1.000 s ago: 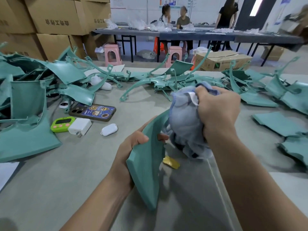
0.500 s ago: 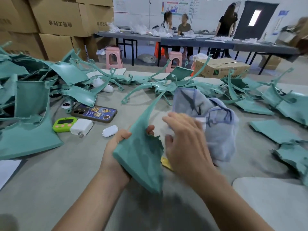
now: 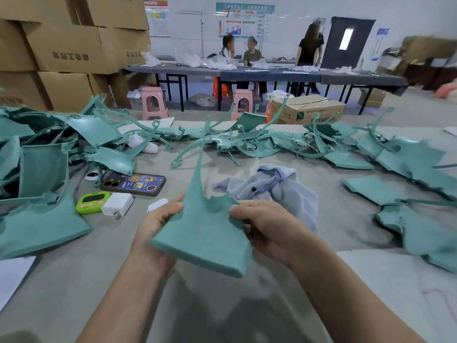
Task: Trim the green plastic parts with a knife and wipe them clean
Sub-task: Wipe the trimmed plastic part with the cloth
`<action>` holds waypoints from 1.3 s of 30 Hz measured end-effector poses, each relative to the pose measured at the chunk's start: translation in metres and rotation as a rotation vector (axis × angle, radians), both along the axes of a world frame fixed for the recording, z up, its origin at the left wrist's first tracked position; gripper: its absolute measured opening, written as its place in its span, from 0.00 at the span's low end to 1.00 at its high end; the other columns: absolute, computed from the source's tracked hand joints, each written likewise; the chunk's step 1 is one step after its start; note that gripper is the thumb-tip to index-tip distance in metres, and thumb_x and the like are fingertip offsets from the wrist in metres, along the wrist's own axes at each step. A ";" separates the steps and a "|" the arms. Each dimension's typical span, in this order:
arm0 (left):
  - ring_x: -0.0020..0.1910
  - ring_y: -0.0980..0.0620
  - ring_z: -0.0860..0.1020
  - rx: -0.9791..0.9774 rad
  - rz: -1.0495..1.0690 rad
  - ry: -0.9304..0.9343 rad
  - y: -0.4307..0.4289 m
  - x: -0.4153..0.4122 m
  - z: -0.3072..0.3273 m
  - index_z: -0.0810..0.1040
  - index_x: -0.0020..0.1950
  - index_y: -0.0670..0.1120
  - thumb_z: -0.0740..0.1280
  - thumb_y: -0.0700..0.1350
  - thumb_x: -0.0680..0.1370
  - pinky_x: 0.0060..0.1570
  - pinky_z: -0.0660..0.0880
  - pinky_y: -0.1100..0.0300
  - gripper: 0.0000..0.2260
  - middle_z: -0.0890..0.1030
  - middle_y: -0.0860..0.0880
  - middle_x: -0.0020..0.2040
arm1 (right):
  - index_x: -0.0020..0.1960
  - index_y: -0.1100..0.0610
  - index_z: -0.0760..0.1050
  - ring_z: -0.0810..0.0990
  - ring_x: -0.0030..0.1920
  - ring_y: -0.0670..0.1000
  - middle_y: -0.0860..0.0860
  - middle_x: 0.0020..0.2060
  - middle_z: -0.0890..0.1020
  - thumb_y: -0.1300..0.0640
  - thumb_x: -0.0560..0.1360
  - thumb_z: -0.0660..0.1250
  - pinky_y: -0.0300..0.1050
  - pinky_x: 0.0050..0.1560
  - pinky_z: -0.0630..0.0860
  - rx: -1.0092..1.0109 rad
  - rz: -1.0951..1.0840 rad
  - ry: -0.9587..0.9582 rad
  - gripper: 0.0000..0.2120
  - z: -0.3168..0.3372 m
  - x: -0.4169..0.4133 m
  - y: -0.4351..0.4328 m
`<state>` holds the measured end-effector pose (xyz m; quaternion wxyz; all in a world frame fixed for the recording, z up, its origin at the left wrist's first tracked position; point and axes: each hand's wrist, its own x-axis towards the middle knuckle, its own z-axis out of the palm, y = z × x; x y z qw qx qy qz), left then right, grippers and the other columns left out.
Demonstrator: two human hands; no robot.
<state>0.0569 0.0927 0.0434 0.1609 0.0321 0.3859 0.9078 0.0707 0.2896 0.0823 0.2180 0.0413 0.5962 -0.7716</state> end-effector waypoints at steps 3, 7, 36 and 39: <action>0.58 0.38 0.82 -0.249 -0.056 0.117 0.003 0.014 0.005 0.80 0.67 0.44 0.65 0.34 0.68 0.54 0.81 0.49 0.27 0.81 0.37 0.63 | 0.49 0.66 0.83 0.83 0.33 0.54 0.62 0.40 0.85 0.67 0.78 0.66 0.45 0.34 0.82 0.089 -0.140 0.071 0.07 0.006 0.010 0.013; 0.56 0.37 0.83 -0.480 -0.059 0.233 0.036 0.023 0.016 0.77 0.69 0.50 0.68 0.27 0.73 0.48 0.83 0.52 0.29 0.84 0.40 0.60 | 0.44 0.60 0.81 0.83 0.32 0.54 0.59 0.38 0.86 0.66 0.79 0.66 0.45 0.33 0.81 0.044 -0.306 0.090 0.08 0.008 0.027 0.036; 0.61 0.50 0.82 -0.598 -1.387 0.076 0.347 0.368 -0.074 0.65 0.76 0.46 0.65 0.29 0.79 0.45 0.81 0.61 0.28 0.79 0.47 0.68 | 0.59 0.63 0.80 0.88 0.45 0.61 0.61 0.50 0.87 0.58 0.81 0.67 0.53 0.40 0.84 -0.286 -1.598 -0.590 0.11 -0.166 0.544 0.224; 0.73 0.45 0.71 -0.697 -1.372 -0.026 0.359 0.391 -0.098 0.61 0.80 0.42 0.64 0.30 0.80 0.55 0.79 0.59 0.30 0.66 0.42 0.78 | 0.61 0.64 0.77 0.85 0.45 0.61 0.63 0.56 0.85 0.60 0.83 0.64 0.47 0.27 0.79 -0.508 -1.847 -0.630 0.10 -0.210 0.576 0.233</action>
